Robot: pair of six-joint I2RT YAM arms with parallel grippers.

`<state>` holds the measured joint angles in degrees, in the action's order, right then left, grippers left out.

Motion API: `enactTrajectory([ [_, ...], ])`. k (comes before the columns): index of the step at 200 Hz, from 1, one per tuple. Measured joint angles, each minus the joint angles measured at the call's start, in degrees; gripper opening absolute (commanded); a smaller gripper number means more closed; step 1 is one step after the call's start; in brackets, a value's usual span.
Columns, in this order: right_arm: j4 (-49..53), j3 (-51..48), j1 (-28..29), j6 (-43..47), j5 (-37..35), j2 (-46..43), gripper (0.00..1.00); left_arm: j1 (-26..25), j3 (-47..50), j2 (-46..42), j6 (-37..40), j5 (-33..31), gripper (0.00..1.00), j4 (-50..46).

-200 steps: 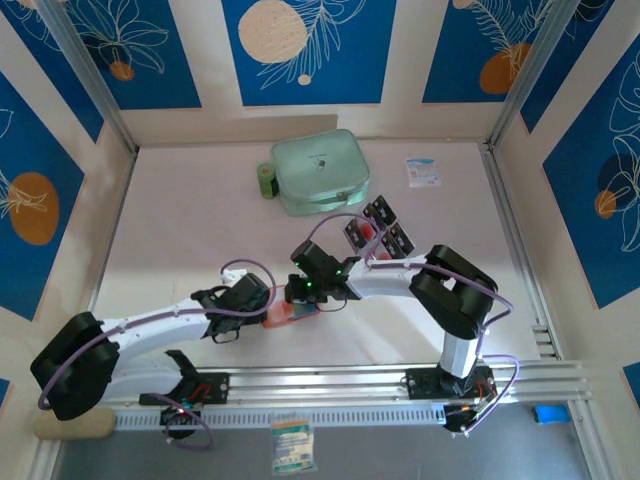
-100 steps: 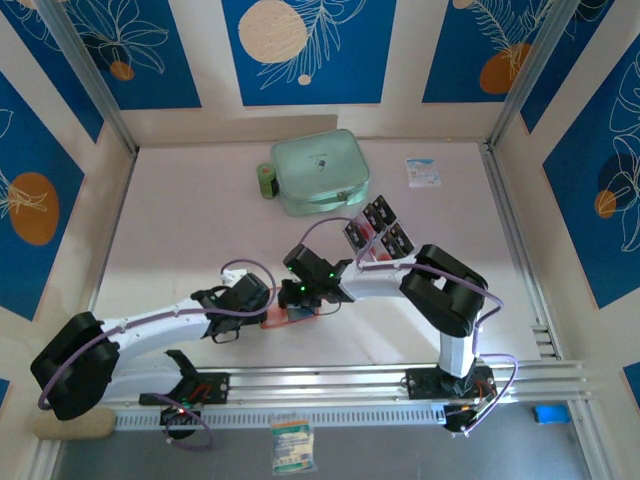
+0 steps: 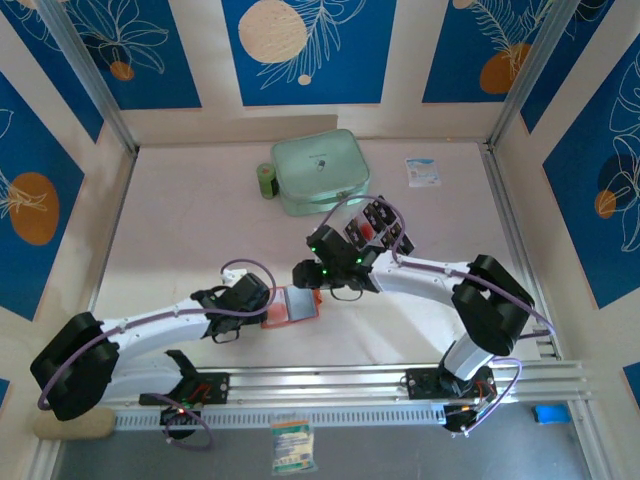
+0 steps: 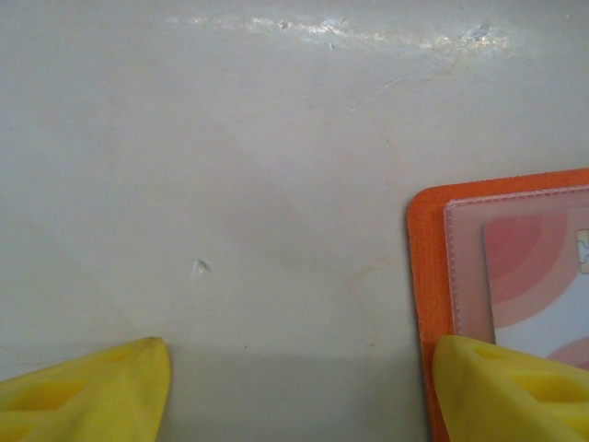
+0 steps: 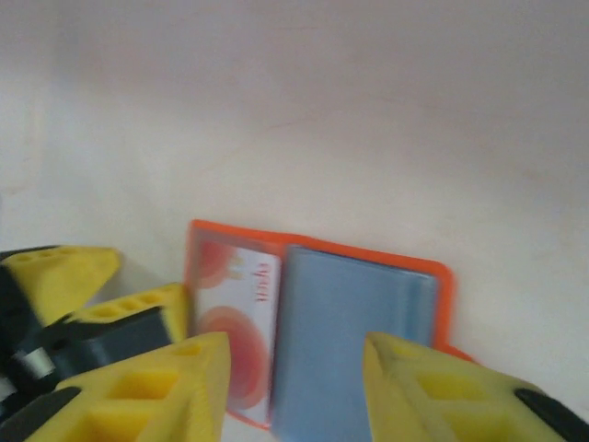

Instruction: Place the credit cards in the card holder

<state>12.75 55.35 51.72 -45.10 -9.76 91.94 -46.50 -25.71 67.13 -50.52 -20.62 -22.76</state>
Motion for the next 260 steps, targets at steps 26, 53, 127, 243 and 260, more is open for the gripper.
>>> enactTrajectory([
  [26,2.1,0.0,0.0,1.0,-2.2,1.5,0.5,0.0,0.0,0.0,0.0,0.0,0.75,0.0],
  [53,3.6,0.0,0.0,1.5,-3.6,4.2,0.41,0.0,0.0,0.0,0.0,0.0,0.75,0.0],
  [127,5.6,-2.8,0.0,1.1,-6.8,4.2,0.0,0.0,-0.5,0.0,1.5,0.7,0.76,0.1],
  [243,7.3,-3.9,0.3,-0.1,-7.6,-1.0,0.24,0.0,-0.5,0.0,1.6,1.5,0.75,1.5],
  [260,7.4,-2.4,0.9,0.0,-7.4,-2.1,0.2,0.0,-0.5,0.0,2.0,1.6,0.75,2.0],
])
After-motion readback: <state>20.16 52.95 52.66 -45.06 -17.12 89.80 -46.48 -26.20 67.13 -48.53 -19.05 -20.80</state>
